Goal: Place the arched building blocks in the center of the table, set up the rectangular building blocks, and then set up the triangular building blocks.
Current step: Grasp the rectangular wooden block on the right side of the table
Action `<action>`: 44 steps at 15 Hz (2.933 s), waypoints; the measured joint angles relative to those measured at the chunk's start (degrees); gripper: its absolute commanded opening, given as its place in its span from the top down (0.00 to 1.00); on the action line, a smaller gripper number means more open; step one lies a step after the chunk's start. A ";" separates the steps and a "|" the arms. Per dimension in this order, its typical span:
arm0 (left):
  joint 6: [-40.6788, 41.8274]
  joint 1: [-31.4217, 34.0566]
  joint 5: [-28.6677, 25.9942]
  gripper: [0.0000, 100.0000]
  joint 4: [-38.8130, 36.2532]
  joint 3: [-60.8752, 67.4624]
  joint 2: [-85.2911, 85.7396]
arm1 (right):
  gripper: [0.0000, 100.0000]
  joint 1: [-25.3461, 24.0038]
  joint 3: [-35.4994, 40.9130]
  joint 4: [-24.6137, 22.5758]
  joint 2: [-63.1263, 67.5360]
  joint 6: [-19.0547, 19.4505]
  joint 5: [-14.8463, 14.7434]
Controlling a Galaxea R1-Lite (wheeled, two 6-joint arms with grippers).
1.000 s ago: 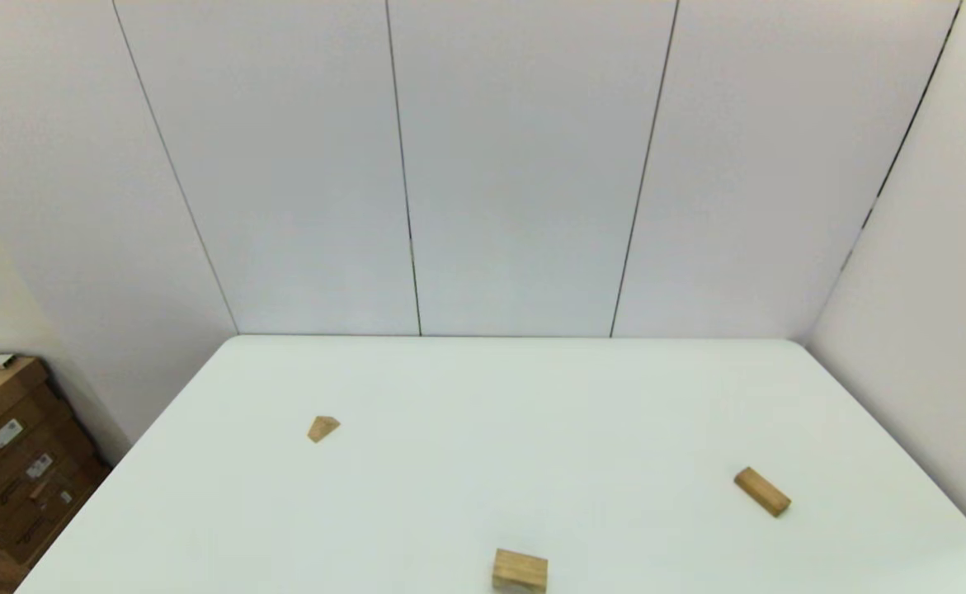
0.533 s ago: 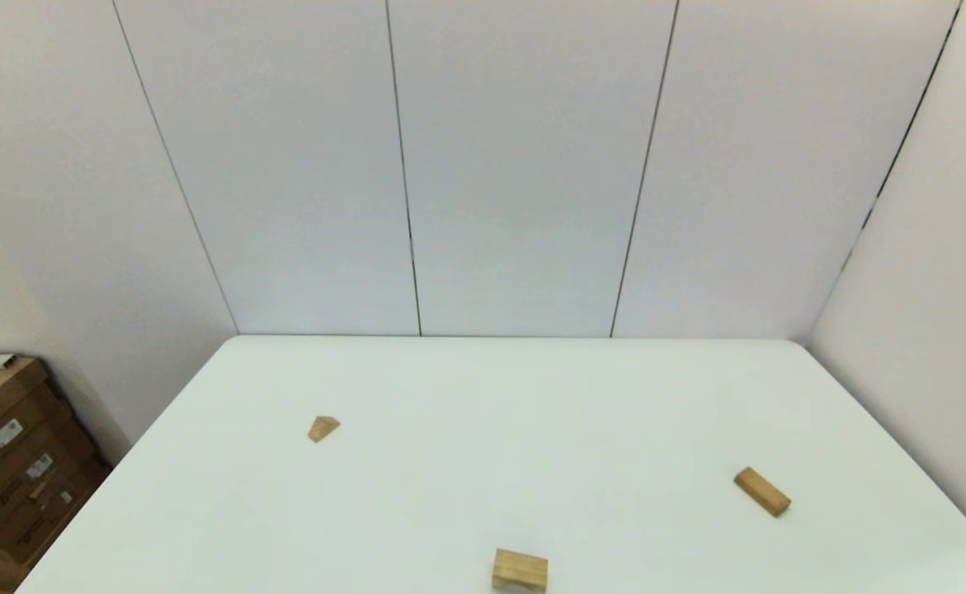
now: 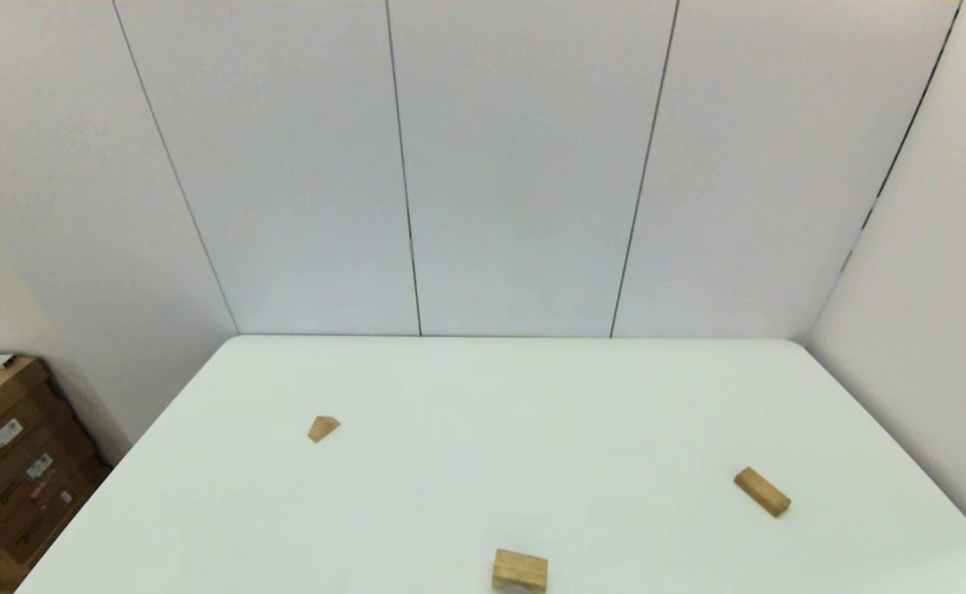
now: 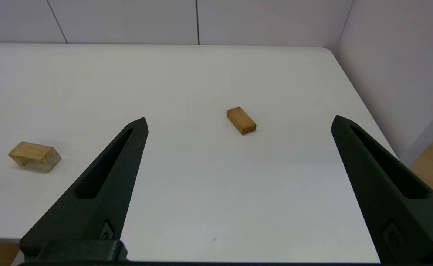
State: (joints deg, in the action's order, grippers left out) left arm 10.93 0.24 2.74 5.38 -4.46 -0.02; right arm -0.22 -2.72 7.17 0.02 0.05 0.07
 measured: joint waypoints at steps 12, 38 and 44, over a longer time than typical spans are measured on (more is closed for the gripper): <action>-8.05 0.00 -4.39 0.00 -2.16 3.15 0.12 | 0.00 0.00 0.09 0.02 0.00 0.09 -0.02; -8.29 0.00 -4.19 0.00 -2.16 3.10 0.10 | 0.00 2.00 -40.50 -5.08 107.80 18.01 -0.28; -8.22 0.00 -4.22 0.00 -2.16 3.10 0.10 | 0.00 5.86 -47.19 -5.52 118.60 20.83 4.77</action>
State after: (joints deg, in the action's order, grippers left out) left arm 2.72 0.24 -1.48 3.22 -1.37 0.07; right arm 5.64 -49.91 1.65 118.63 20.88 4.84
